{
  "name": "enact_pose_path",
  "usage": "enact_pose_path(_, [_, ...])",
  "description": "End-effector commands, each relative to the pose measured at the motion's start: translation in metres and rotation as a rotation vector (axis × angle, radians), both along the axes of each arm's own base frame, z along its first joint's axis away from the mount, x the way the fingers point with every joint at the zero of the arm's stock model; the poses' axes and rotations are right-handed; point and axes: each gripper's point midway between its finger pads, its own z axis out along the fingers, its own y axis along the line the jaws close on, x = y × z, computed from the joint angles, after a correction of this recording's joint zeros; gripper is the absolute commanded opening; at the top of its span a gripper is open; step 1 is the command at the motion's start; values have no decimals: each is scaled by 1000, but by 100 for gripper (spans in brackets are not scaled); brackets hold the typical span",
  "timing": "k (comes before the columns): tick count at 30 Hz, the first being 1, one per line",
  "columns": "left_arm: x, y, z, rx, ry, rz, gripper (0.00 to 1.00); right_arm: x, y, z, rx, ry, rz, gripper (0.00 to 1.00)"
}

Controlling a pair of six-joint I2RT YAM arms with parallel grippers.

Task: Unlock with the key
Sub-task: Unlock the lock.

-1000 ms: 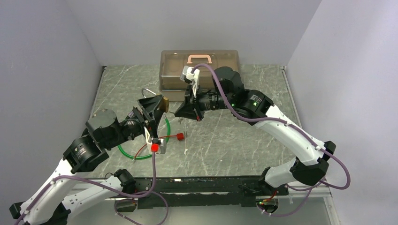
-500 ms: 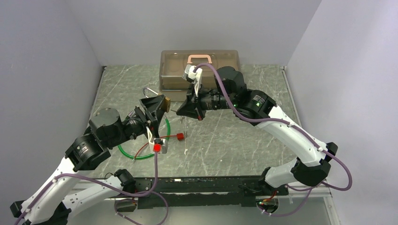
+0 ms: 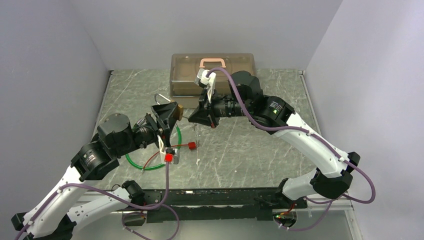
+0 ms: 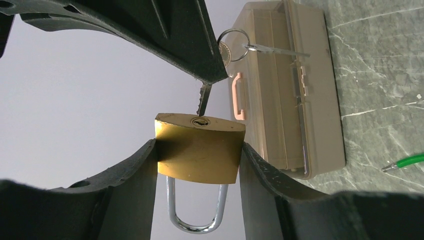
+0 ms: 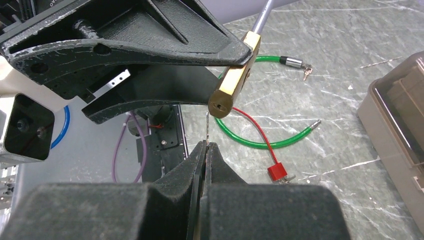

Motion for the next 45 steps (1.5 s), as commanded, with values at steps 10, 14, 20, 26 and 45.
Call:
enact_pose_path(10, [-10,7,56,-102,-145,-19,0,3,1,28,57,-45,-18,0])
enact_pose_path(14, [-10,8,55,-96,-147,-14,0,4,4,29,58,-34,-11,0])
enact_pose_path(20, [-9,10,56,-96,-157,-2,0,5,8,24,38,-18,-16,0])
enact_pose_path(26, [-10,12,55,-96,-167,0,0,8,9,15,13,-2,-28,0])
enact_pose_path(45, [-12,13,56,-90,-170,-7,0,7,7,33,51,-28,-31,0])
